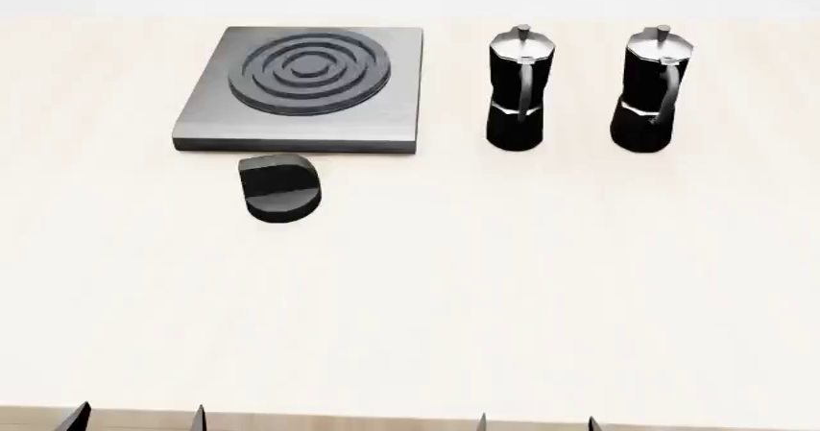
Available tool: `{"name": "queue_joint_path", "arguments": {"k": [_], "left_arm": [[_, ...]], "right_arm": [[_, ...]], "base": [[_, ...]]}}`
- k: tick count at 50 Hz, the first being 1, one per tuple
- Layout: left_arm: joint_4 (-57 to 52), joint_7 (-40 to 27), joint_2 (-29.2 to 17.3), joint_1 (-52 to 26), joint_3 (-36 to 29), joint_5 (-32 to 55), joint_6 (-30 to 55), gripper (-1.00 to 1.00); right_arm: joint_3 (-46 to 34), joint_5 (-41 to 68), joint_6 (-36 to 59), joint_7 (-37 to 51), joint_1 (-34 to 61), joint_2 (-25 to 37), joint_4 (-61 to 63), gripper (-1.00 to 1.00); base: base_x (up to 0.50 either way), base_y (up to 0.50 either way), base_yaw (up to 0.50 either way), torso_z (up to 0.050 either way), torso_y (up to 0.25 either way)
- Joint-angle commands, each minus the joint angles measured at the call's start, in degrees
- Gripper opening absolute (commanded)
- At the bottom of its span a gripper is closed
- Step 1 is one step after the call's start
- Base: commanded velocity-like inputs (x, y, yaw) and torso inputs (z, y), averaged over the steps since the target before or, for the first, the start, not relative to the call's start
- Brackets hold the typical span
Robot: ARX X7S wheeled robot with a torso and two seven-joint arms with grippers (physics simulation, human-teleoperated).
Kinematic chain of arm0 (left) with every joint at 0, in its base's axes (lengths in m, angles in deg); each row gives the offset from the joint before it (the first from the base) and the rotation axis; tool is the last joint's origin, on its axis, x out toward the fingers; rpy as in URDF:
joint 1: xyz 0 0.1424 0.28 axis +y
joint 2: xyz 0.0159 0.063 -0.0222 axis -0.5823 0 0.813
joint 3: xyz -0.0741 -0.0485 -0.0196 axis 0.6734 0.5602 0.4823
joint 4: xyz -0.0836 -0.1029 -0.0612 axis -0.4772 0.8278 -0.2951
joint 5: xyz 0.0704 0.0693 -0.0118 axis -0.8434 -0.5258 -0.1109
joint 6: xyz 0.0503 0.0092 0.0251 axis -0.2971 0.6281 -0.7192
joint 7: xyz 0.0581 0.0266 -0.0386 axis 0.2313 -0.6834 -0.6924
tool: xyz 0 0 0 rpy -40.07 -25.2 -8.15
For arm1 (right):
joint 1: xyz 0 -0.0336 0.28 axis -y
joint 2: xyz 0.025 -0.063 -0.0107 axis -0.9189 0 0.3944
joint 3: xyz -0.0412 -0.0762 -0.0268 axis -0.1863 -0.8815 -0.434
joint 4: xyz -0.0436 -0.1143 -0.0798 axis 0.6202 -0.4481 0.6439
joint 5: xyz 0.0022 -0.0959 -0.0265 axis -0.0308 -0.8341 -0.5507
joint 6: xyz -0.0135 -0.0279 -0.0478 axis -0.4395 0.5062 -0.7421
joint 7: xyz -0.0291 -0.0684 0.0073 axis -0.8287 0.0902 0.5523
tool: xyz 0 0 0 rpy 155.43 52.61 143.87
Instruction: Turn off the stove.
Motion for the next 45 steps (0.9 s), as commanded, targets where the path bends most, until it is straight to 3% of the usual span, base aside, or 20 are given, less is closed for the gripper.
{"name": "queue_joint_path", "arguments": {"k": [1,23,24,26,27,31,33,45], "left_arm": [[0.4,-1.0,-0.9,-0.2,-0.9,1.2,0.1,1.0],[0.6,-3.9,-3.7,-0.8,-3.7,4.4,1.5,1.0],[-17.2,1.3,-1.2,17.2,-3.7,1.7,-14.5,1.0],[0.0,-1.7,-0.7,0.0,0.0,-0.4,0.2,1.0],[1.8,-1.8,-1.0,-2.6,-0.4,0.1,0.5,1.0],[3.7,-3.8,-3.0,-3.7,-2.3,-3.4,-1.3,1.0],[3.9,-3.4,-2.4,-4.5,-0.7,0.3,1.1,1.0],[-1.8,-6.3,-4.4,-2.4,-2.2,-1.5,-1.2,1.0]], "right_arm": [[-1.2,0.9,0.4,0.9,0.0,0.9,0.0,1.0],[-4.7,3.2,2.1,4.6,-0.2,3.4,1.8,1.0],[-1.9,5.6,10.8,-0.6,-2.5,0.7,5.3,1.0],[-3.9,-1.5,-0.3,3.4,-0.5,2.1,1.6,1.0],[-4.1,-2.0,-0.5,4.1,-0.3,2.2,1.4,1.0],[-3.4,-0.6,-1.0,5.4,0.8,2.5,0.4,1.0],[-3.6,-0.6,-1.3,6.0,0.6,2.8,0.9,1.0],[-4.5,-0.5,-1.5,8.5,-0.3,3.9,6.1,1.0]], "base": [[0.0,0.0,0.0,0.0,0.0],[0.0,0.0,0.0,0.0,0.0],[0.0,0.0,0.0,0.0,0.0],[0.0,0.0,0.0,0.0,0.0],[0.0,0.0,0.0,0.0,0.0],[0.0,0.0,0.0,0.0,0.0],[0.0,0.0,0.0,0.0,0.0],[0.0,0.0,0.0,0.0,0.0]]}}
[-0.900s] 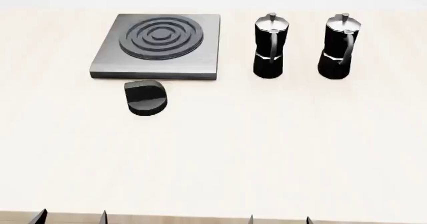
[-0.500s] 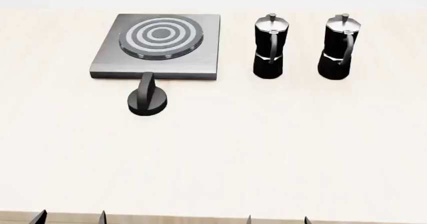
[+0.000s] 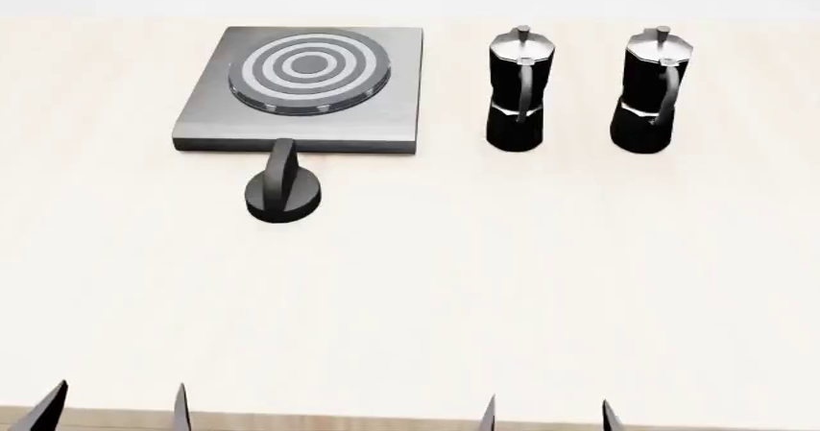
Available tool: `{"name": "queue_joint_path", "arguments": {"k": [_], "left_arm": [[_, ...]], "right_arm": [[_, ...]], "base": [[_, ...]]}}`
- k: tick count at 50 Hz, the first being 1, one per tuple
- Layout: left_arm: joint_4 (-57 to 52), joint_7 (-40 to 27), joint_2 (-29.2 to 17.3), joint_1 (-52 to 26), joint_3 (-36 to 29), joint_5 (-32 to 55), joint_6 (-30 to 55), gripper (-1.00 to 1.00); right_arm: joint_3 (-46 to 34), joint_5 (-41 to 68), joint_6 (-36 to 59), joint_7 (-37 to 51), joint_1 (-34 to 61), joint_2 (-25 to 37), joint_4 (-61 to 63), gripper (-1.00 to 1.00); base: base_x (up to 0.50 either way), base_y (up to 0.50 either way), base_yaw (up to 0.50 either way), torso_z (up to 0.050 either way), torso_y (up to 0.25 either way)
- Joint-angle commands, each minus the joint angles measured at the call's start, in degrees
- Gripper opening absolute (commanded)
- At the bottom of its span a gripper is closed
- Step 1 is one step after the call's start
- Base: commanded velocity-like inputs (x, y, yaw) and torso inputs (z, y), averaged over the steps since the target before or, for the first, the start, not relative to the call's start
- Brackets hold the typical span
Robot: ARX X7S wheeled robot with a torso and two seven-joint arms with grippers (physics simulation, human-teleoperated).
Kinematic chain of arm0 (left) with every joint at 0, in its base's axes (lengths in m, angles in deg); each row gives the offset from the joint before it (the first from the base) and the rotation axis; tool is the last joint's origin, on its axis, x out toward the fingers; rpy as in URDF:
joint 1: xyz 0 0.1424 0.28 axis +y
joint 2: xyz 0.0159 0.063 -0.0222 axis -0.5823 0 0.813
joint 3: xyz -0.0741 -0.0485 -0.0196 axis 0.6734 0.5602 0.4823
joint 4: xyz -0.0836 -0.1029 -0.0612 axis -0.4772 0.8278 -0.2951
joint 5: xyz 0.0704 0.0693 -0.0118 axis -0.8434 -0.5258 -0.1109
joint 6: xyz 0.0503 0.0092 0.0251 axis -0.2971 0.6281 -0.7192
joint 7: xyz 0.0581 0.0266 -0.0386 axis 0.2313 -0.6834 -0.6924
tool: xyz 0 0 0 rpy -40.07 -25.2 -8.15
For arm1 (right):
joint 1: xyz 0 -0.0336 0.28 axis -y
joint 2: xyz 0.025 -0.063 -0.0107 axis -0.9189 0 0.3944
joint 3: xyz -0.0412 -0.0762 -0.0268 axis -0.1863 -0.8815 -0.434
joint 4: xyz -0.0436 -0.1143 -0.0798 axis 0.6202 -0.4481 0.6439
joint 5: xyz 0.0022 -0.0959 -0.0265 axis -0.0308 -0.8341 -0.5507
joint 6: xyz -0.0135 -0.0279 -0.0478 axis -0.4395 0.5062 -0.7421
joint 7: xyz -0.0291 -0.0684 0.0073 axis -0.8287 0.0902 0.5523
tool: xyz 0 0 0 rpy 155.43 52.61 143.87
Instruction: Turn off the stove.
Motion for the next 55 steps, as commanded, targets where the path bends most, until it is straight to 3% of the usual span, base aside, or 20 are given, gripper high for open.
{"name": "queue_joint_path", "arguments": {"k": [1,17,31,55], "left_arm": [[-4.2,-0.9,-0.6,0.7,0.4,-2.5,-1.4,1.0],[-22.2,-2.3,-2.5,3.5,1.1,-1.7,7.5,1.0],[-32.8,-2.7,-3.9,5.1,0.8,-1.4,11.8,1.0],[-36.5,-4.5,-5.1,5.5,1.0,-0.3,12.2,1.0]], "right_arm": [[0.5,-1.3,-0.2,1.0,-0.6,0.2,4.5,1.0],[0.1,0.5,6.6,2.6,-3.0,1.8,22.3,1.0],[0.8,2.8,8.5,4.0,-3.8,3.0,30.2,1.0],[-0.2,3.9,7.7,5.6,-4.1,4.6,32.5,1.0]], "base": [[0.0,0.0,0.0,0.0,0.0],[0.0,0.0,0.0,0.0,0.0],[0.0,0.0,0.0,0.0,0.0],[0.0,0.0,0.0,0.0,0.0]]}}
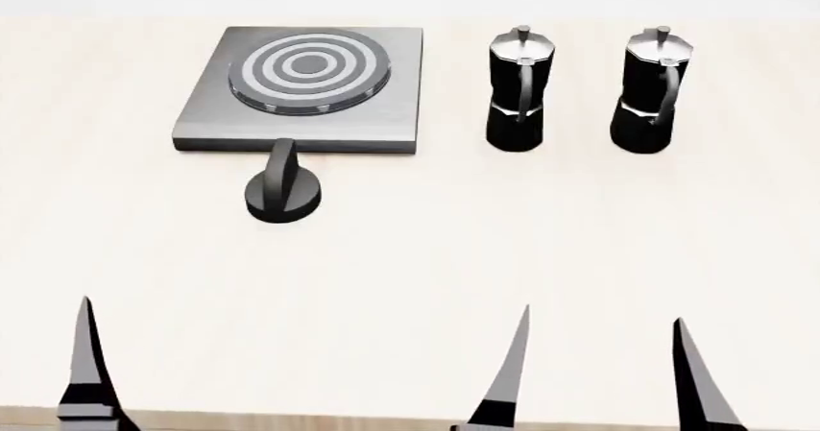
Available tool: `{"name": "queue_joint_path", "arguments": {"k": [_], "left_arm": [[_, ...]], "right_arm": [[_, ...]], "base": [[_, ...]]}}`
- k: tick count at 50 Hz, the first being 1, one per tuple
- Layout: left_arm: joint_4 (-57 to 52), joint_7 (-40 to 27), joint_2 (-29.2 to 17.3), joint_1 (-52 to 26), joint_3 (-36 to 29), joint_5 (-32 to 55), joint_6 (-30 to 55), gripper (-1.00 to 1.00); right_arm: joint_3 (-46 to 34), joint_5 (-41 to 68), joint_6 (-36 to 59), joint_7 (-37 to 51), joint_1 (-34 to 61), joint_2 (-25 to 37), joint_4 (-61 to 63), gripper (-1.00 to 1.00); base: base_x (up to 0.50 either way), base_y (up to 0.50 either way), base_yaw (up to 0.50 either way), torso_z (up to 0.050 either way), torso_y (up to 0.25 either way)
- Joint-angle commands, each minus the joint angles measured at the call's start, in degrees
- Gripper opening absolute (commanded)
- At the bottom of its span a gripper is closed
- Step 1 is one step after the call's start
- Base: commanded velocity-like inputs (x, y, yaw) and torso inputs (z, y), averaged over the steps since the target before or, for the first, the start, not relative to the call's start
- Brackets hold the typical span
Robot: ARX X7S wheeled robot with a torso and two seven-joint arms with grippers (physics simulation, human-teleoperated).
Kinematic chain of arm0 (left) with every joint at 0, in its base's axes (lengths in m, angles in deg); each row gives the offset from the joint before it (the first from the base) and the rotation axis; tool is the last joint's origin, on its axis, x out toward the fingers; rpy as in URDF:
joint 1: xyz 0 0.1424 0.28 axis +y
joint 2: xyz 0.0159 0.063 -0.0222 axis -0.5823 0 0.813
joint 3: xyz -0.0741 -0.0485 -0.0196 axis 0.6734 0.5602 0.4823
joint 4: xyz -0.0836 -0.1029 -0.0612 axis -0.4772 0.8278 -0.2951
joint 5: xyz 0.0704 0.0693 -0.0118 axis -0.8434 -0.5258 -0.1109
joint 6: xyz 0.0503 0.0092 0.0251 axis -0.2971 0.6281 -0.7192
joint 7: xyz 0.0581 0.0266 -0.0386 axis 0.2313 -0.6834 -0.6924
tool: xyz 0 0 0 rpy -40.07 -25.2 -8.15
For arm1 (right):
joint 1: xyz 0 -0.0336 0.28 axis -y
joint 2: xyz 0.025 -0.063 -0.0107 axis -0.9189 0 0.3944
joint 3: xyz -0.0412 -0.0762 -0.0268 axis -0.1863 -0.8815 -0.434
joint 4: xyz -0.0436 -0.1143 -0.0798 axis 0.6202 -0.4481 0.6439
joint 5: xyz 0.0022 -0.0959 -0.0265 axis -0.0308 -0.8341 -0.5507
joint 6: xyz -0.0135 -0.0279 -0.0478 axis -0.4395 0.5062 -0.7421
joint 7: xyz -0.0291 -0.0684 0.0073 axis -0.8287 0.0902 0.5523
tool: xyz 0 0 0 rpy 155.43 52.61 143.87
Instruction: Turn off the stove.
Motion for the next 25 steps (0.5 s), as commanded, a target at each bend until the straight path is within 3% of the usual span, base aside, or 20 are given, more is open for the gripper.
{"name": "queue_joint_path", "arguments": {"k": [1,11,25], "left_arm": [[-2.0,0.4,0.5,0.3,1.3,-0.4,0.1,1.0],[-1.9,-0.1,0.1,0.2,1.0,0.0,0.4,1.0],[-1.8,-0.8,-0.4,0.0,0.5,0.4,0.6,1.0]], "right_arm": [[0.9,0.0,-0.9,-0.8,0.0,-0.2,0.3,1.0],[0.6,0.4,-1.5,-0.3,-0.3,0.2,0.4,1.0],[0.1,1.1,-1.6,0.4,-0.2,0.9,0.3,1.0]], "base": [[0.0,0.0,0.0,0.0,0.0],[0.06,0.0,0.0,0.0,0.0],[0.24,0.0,0.0,0.0,0.0]]}}
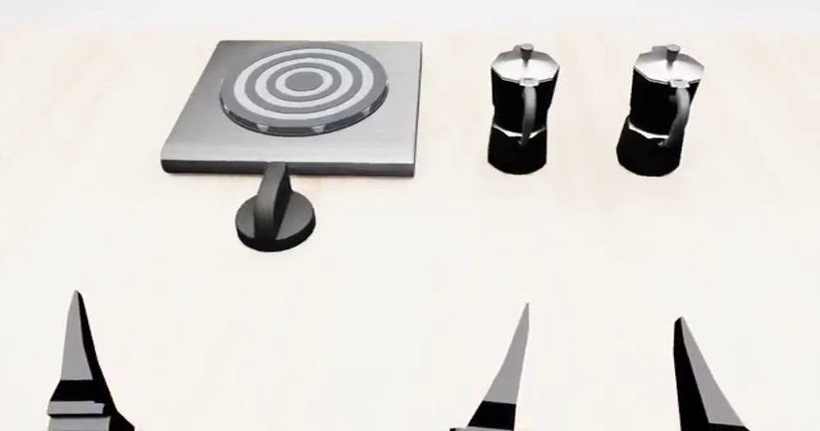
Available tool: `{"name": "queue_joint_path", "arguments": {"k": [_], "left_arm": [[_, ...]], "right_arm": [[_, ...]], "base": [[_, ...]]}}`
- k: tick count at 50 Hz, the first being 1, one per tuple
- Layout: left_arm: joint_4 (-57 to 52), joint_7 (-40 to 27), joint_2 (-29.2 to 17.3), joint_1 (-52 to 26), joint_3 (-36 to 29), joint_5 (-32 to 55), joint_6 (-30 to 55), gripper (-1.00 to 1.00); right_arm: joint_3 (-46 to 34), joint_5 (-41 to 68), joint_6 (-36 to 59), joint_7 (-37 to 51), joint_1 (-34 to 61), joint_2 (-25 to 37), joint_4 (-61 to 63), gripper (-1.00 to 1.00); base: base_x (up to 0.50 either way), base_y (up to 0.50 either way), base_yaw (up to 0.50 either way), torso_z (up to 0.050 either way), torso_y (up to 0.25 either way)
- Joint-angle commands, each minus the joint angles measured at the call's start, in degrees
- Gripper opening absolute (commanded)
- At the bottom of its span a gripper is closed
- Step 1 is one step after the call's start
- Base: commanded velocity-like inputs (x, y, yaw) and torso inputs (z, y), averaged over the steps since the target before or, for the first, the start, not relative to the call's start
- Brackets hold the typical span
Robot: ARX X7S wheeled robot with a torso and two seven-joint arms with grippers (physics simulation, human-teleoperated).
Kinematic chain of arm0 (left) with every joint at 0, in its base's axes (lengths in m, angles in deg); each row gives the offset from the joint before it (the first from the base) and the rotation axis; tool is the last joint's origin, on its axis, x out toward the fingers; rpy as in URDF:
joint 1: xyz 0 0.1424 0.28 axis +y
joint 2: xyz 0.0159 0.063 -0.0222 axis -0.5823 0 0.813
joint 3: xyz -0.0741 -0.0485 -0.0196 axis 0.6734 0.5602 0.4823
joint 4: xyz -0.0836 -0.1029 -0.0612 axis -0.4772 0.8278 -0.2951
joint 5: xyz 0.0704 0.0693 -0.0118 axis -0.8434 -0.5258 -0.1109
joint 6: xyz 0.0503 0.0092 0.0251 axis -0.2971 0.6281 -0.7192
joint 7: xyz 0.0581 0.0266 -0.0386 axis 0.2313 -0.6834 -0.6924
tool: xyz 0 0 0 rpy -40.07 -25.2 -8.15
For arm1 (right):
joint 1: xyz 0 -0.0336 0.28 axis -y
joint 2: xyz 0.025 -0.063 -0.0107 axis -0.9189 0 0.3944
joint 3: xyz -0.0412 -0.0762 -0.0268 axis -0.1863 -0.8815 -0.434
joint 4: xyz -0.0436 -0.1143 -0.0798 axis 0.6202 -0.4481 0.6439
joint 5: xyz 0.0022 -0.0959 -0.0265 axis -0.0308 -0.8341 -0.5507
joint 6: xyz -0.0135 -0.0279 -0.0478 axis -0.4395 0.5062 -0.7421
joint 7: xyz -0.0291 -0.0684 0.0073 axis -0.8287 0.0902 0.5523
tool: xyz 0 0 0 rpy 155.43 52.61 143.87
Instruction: Turn off the stove.
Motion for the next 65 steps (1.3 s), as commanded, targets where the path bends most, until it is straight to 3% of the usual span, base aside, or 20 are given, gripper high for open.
{"name": "queue_joint_path", "arguments": {"k": [1,65], "left_arm": [[0.1,0.6,0.7,0.0,0.9,-0.5,-0.3,1.0],[0.3,-2.2,-1.5,0.2,-0.6,0.7,-0.7,1.0]], "right_arm": [[0.9,-0.2,-1.0,-1.0,0.1,-0.4,-0.8,1.0],[-1.0,1.5,-1.4,1.5,0.2,2.0,-1.7,1.0]], "base": [[0.25,0.0,0.0,0.0,0.0],[0.24,0.0,0.0,0.0,0.0]]}}
